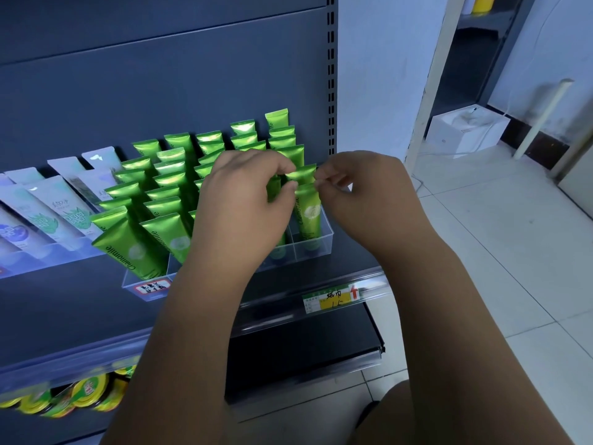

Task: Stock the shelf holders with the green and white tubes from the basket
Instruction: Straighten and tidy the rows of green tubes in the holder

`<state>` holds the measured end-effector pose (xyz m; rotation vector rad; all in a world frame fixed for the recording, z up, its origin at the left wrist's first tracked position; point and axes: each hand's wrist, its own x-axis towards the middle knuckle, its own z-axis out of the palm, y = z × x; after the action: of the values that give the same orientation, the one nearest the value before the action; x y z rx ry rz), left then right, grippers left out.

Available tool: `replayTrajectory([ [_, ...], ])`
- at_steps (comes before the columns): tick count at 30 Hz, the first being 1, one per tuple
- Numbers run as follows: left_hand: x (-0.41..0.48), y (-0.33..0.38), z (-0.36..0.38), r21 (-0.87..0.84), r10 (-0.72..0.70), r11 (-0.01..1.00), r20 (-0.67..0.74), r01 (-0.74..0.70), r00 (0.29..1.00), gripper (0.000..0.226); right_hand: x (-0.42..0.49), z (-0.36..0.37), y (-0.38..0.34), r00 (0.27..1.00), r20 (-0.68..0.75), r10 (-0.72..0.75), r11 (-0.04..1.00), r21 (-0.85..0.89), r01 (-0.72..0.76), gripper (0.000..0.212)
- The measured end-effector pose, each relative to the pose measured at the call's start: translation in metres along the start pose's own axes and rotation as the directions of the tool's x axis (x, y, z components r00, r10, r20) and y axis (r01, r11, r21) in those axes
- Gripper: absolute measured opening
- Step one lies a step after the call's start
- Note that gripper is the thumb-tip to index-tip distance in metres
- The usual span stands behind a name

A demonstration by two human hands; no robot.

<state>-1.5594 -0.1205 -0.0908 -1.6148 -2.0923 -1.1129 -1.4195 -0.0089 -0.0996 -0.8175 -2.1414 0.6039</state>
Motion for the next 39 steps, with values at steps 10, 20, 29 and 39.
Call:
replayTrajectory([
  [10, 0.036, -0.019, -0.025, -0.126, -0.144, 0.982, -0.023, 0.140, 0.989, 0.007, 0.035, -0.014, 0.013, 0.985, -0.037, 0.171, 0.965, 0.208, -0.160, 0.012],
  [20, 0.100, -0.036, -0.008, -0.108, -0.104, 0.985, 0.240, 0.133, 0.965, 0.004, 0.073, 0.022, 0.027, 0.979, 0.060, 0.193, 0.935, 0.292, -0.202, 0.009],
  [29, 0.121, -0.046, 0.012, 0.074, -0.094, 0.995, 0.412, 0.069, 0.906, 0.006, 0.075, 0.036, 0.027, 0.987, 0.104, 0.123, 0.963, 0.227, -0.144, 0.008],
  [39, 0.126, -0.042, 0.018, 0.139, -0.091, 0.990, 0.479, 0.027, 0.873, 0.004, 0.078, 0.039, 0.031, 0.985, 0.126, 0.118, 0.952, 0.267, -0.148, 0.013],
])
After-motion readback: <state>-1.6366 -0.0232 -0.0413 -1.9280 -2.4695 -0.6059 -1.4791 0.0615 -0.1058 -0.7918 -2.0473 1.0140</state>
